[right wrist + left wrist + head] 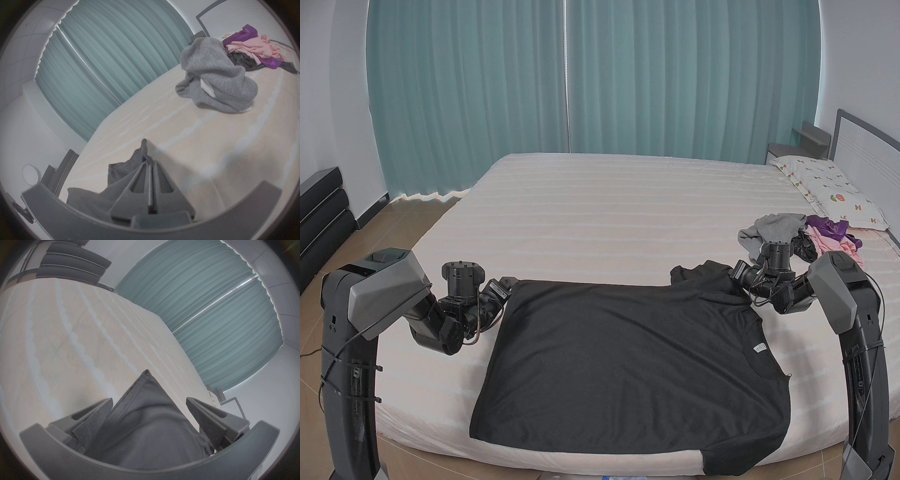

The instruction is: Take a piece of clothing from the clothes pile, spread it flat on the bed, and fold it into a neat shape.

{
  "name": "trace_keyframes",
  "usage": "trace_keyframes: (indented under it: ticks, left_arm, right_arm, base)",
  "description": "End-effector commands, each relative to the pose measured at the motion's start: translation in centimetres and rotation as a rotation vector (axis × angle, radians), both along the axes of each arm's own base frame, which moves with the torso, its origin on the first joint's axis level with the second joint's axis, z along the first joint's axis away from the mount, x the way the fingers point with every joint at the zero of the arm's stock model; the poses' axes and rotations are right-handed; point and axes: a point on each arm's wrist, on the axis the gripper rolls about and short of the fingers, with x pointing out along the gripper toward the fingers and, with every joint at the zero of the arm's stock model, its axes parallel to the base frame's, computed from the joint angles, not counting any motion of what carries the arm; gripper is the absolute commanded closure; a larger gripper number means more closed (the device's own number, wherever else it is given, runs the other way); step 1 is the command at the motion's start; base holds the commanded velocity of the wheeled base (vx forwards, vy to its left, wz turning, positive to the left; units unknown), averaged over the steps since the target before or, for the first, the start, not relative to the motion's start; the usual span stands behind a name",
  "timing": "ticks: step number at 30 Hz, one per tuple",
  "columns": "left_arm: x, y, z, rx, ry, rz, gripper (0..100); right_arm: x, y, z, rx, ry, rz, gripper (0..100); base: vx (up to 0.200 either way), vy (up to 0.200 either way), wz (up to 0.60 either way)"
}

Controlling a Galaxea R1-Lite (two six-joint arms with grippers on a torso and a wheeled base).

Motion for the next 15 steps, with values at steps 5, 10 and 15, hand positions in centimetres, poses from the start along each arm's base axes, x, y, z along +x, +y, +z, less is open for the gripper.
trace_keyframes:
  ticks: [5, 10, 15]
  left_arm:
    - [3.5, 1.1, 0.0, 0.029, -0.007, 0.019, 0]
    - [4.9, 1.2, -0.6, 0.07, -0.016, 0.003, 0]
    - [5.5, 0.7, -1.5, 0.138, -0.021, -0.041, 0]
  right_arm:
    - [1.0, -0.3, 2.7, 0.02, -0.128, -0.068, 100]
    - [1.6, -0.1, 2.5, 0.013, -0.153, -0.09, 100]
    - [1.9, 0.3, 1.6, 0.004, -0.151, -0.107, 100]
  base:
    - [0.0, 0.0, 0.0]
    - [0.0, 0.0, 0.0]
    - [0.0, 0.0, 0.0]
